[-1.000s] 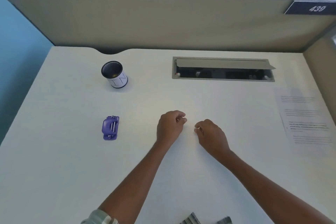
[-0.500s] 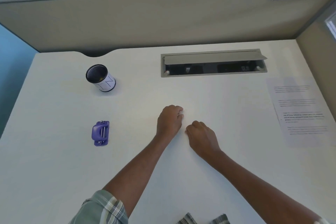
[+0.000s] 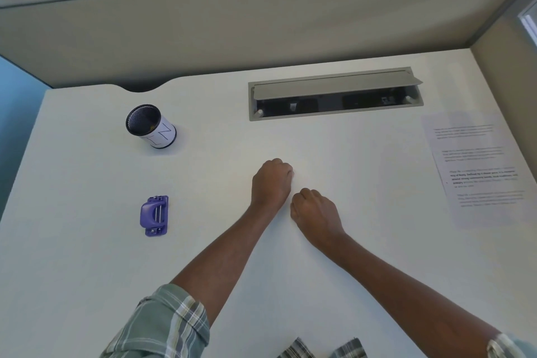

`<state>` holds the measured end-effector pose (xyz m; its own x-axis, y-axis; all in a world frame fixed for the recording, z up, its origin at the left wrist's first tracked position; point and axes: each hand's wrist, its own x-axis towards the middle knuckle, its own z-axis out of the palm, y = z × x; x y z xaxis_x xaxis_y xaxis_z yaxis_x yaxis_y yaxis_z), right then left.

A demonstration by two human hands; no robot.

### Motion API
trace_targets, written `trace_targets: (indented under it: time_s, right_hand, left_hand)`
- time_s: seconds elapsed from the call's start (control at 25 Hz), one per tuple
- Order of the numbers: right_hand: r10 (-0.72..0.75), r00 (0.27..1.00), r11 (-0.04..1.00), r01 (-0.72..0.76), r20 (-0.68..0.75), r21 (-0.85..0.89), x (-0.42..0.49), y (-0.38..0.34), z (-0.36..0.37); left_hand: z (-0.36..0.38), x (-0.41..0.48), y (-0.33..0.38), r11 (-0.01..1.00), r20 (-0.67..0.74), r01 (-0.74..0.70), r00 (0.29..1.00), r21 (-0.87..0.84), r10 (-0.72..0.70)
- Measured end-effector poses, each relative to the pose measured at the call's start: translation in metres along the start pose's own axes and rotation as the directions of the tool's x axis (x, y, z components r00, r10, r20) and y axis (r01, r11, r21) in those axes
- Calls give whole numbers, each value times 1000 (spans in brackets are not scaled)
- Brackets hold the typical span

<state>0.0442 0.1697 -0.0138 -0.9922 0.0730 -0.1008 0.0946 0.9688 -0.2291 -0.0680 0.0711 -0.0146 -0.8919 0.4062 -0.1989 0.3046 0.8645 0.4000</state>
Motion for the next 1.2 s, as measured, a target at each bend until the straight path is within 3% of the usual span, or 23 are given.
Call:
trace_targets:
  time_s: [0.36,0.64,0.84,0.92,1.04,1.2]
  right_hand:
    - [60,993,995,-67,100,75,1,10,5]
    - [71,986,993,-84,149,85,11,9,0]
    - [43,981,984,-75,190,162,11,13,-7]
    - [91,974,934,-156,206,321,10,23,-7]
    - [212,950,743,-309,229,594,7,42,-9]
    - [140,963,802,-246,228,544,8,47,-9]
  left_hand:
    - [-10,6,5,999,6,-27,1000,22,27]
    - [-11,11,3,974,47,-89,996,209,81]
    - [-9,15,0,961,67,-136,990,240,123]
    - [-9,17,0,975,77,-125,991,184,113]
    - [-9,17,-6,999,69,-46,997,24,44]
    - [-4,-10,-21,919,47,189,982,-347,-185]
